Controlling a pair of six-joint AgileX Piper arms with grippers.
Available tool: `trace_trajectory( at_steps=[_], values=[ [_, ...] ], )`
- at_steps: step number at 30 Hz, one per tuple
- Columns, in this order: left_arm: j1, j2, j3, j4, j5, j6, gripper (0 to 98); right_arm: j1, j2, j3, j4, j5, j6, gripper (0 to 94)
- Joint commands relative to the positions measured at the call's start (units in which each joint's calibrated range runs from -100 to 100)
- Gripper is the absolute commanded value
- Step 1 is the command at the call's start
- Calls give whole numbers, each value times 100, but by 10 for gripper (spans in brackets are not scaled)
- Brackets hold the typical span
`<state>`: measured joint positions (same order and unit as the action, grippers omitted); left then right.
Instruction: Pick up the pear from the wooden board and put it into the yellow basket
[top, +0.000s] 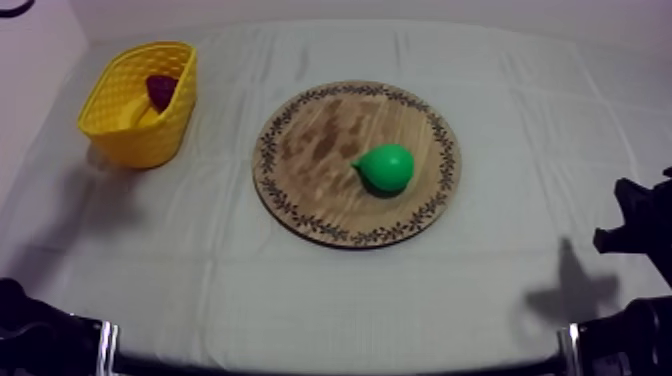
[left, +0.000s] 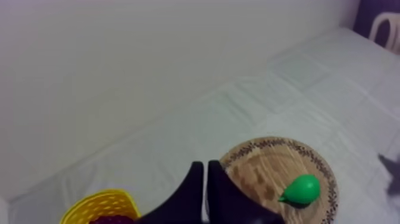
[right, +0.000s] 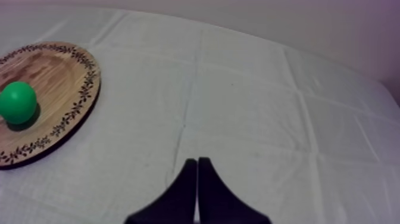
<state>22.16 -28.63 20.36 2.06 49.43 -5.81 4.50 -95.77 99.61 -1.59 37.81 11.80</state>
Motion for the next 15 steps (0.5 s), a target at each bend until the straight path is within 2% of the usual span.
trace_trajectory(
  at_steps=[1,7,15],
  values=[
    [194,154,-48,-42,3,-16,0,1,1,5,0,1,0,5],
    [597,569,-183,-184,-36,-10,0,1,1,5,0,1,0,5],
    [812,1116,-279,-211,-298,-99,0,1,1,5,0,1,0,5]
  ],
)
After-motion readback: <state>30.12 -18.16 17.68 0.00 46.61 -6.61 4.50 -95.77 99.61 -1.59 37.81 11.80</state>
